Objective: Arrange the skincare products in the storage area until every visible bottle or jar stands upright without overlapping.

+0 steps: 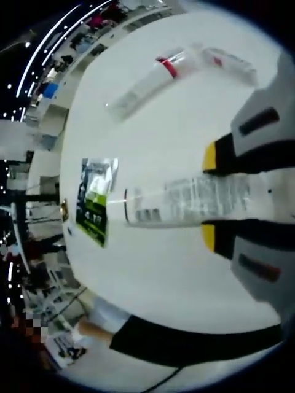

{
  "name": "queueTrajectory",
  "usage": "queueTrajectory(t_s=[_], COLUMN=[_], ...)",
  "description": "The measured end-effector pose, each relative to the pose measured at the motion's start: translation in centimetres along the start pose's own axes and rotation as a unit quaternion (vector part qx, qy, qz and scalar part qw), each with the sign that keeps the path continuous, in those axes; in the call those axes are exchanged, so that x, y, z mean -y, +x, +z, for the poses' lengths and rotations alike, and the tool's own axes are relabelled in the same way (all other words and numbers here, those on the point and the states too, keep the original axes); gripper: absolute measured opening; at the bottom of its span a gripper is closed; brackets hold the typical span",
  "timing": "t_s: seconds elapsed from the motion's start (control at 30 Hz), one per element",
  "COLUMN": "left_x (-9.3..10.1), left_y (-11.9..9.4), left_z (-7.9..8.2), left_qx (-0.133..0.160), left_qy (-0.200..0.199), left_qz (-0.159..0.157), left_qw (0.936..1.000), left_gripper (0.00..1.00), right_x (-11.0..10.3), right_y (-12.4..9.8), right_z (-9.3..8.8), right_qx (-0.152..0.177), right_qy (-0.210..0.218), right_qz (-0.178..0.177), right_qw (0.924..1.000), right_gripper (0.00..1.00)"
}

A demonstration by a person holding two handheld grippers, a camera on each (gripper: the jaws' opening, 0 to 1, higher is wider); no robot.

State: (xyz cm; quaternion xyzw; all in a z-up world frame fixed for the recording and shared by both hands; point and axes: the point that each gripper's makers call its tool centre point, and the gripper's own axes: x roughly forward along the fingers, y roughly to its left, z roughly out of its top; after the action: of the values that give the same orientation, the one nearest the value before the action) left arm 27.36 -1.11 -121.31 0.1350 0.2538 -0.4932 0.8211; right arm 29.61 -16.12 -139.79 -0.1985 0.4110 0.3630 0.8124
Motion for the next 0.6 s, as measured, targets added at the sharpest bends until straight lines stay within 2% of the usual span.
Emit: queueTrajectory(t_s=[0.27, 0.4, 0.53, 0.6], left_x=[-0.2, -0.2, 0.0, 0.1], left_y=[-0.2, -0.3, -0.2, -0.1], left_z=[-0.1, -0.2, -0.4, -0.5], left_qx=[0.001, 0.003, 0.003, 0.001], left_qy=[-0.003, -0.004, -0.004, 0.002], left_qz=[0.004, 0.005, 0.005, 0.004], left_qw=[1.0, 1.0, 1.0, 1.0], left_gripper=[0.81, 0.81, 0.81, 0.81], right_x=[0.0, -0.6, -0.7, -0.8], right_y=[-0.3, -0.7, -1.6, -2.1], right_z=[0.0, -0.1, 1.1, 1.8], right_qx=[0.003, -0.004, 0.02, 0.033], right_qy=[-0.007, -0.024, -0.038, -0.025], right_qz=[-0.006, -0.002, -0.014, -0.01], right_qw=[1.0, 0.9997, 0.999, 0.9991], right_gripper=[0.18, 0.18, 0.18, 0.18])
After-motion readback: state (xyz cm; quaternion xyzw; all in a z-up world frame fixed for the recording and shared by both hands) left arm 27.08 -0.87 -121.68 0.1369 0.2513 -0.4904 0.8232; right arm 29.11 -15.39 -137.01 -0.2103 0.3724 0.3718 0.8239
